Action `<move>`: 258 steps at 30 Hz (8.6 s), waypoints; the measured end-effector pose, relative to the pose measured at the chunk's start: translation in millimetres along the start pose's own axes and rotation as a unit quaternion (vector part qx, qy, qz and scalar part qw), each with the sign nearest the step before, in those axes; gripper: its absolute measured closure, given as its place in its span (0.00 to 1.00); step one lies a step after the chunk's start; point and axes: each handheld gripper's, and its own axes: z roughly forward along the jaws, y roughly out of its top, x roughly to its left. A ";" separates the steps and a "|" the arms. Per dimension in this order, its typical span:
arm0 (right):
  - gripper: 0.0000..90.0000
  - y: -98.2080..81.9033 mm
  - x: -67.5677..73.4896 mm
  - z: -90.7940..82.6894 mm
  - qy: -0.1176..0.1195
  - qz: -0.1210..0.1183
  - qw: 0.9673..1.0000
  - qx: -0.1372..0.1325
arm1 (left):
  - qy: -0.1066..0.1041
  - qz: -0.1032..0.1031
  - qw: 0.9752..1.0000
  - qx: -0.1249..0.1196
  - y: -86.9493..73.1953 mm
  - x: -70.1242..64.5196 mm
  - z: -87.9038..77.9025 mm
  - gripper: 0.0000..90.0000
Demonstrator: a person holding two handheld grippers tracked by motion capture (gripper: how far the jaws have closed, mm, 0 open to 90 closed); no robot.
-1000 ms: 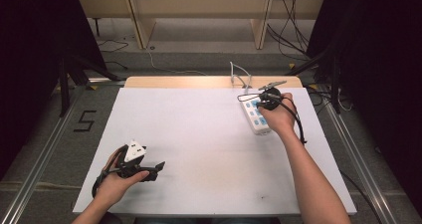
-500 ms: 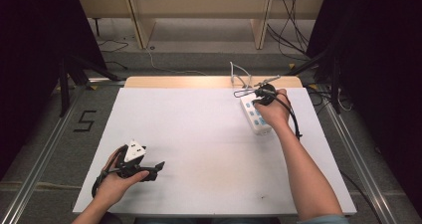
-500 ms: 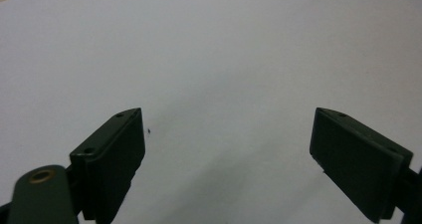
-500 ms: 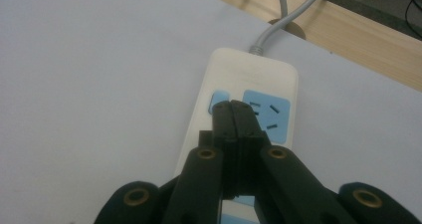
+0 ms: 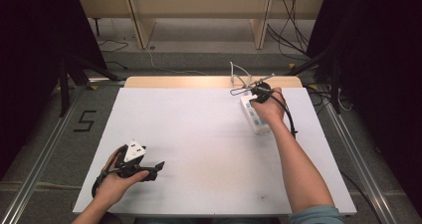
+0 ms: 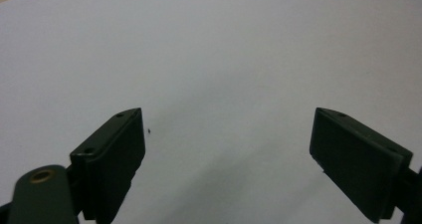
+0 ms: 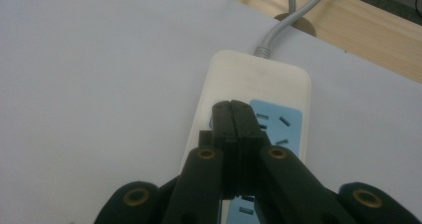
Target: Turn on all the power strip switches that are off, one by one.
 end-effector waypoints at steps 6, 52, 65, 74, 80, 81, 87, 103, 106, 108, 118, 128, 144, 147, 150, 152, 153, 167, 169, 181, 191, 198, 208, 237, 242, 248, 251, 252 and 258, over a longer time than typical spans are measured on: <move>1.00 1.3 -2.4 3.6 -0.004 0.000 1.000 0.004 | 0.001 0.002 1.000 0.002 0.2 0.6 -0.2 0.16; 1.00 11.8 3.0 23.3 0.000 0.004 1.000 0.026 | -0.001 0.000 1.000 0.000 0.2 1.0 0.3 0.16; 1.00 11.4 3.6 24.3 -0.002 0.003 1.000 0.030 | -0.001 -0.001 1.000 -0.002 0.2 0.7 0.3 0.16; 1.00 11.3 3.3 24.6 -0.001 0.008 1.000 0.030 | -0.001 0.000 1.000 -0.002 0.2 1.1 0.4 0.16; 1.00 12.4 4.4 25.0 -0.004 0.006 0.999 0.035 | -0.001 0.000 1.000 -0.001 0.4 1.1 0.5 0.16; 1.00 12.7 4.4 25.0 -0.004 0.004 0.999 0.037 | -0.002 0.001 1.000 0.001 0.4 1.2 0.4 0.16; 1.00 13.7 6.1 25.5 -0.009 0.001 0.999 0.041 | -0.002 0.000 1.000 -0.001 0.4 1.1 0.6 0.16; 1.00 14.6 9.0 26.0 -0.019 -0.012 0.999 0.046 | -0.004 0.000 1.000 0.002 0.0 1.3 0.7 0.16; 1.00 13.8 9.1 25.7 -0.020 -0.013 0.999 0.043 | -0.004 0.000 1.000 0.001 0.1 1.0 0.8 0.16; 1.00 14.2 7.8 24.1 -0.017 -0.010 0.999 0.042 | -0.004 0.000 1.000 0.001 0.1 1.2 0.7 0.16; 1.00 16.7 6.9 14.4 -0.010 -0.006 1.000 0.024 | -0.003 0.000 1.000 0.000 0.2 1.4 0.8 0.16; 1.00 15.5 4.8 4.6 -0.011 -0.005 1.000 0.023 | -0.004 0.000 1.000 0.001 0.3 1.2 0.8 0.16; 1.00 12.2 7.4 -0.6 -0.008 -0.013 0.999 0.031 | -0.003 0.002 1.000 0.002 0.4 0.7 0.7 0.16; 1.00 11.5 7.7 -0.3 -0.007 -0.014 0.999 0.033 | -0.003 0.002 1.000 0.002 0.3 0.8 0.5 0.16; 1.00 11.4 7.9 -0.7 -0.008 -0.015 0.999 0.033 | -0.003 0.002 1.000 0.001 0.3 0.8 0.4 0.16; 1.00 11.4 8.4 -1.3 -0.007 -0.016 0.999 0.035 | -0.003 0.002 1.000 0.001 0.4 0.8 0.4 0.16; 1.00 11.3 8.6 -1.9 -0.007 -0.016 0.999 0.037 | -0.003 0.002 1.000 0.001 0.4 0.7 0.4 0.16; 1.00 5.9 6.4 -11.6 -0.005 -0.013 0.999 0.039 | -0.002 0.003 1.000 0.000 0.8 -0.8 0.6 0.16; 1.00 4.6 6.2 -13.2 -0.007 -0.014 0.999 0.042 | -0.001 0.003 1.000 -0.001 1.0 -1.1 0.5 0.16; 1.00 -1.8 3.6 -18.8 0.001 -0.011 0.999 0.050 | -0.002 0.000 1.000 -0.001 1.1 -0.9 -0.1 0.16; 1.00 -5.7 3.9 -21.0 0.011 -0.010 0.998 0.066 | -0.001 -0.001 1.000 -0.003 1.1 -0.4 -0.4 0.16; 1.00 -6.8 5.2 -22.8 0.022 -0.009 0.997 0.079 | 0.002 -0.002 1.000 -0.006 1.5 -0.7 -0.5 0.16; 1.00 -8.2 7.6 -26.7 0.028 -0.011 0.995 0.095 | 0.001 0.000 1.000 -0.005 1.7 -0.4 -1.2 0.17; 1.00 -14.7 9.9 -30.3 0.032 -0.008 0.991 0.127 | 0.001 -0.002 1.000 -0.006 1.3 0.3 -1.1 0.17; 1.00 -14.2 11.2 -30.5 0.032 -0.008 0.991 0.131 | 0.001 -0.002 1.000 -0.006 1.3 0.1 -1.1 0.17; 1.00 -15.7 11.9 -27.9 0.035 -0.007 0.990 0.139 | 0.001 -0.002 1.000 -0.006 1.3 0.2 -1.3 0.17; 1.00 -16.0 12.4 -27.2 0.035 -0.007 0.989 0.142 | 0.001 -0.002 1.000 -0.005 1.3 0.3 -1.1 0.17; 1.00 -16.0 12.3 -27.0 0.035 -0.008 0.989 0.143 | 0.001 -0.002 1.000 -0.005 1.3 0.3 -1.1 0.17; 1.00 -16.2 12.8 -26.1 0.037 -0.008 0.988 0.148 | 0.002 -0.001 1.000 -0.005 1.3 0.3 -1.1 0.17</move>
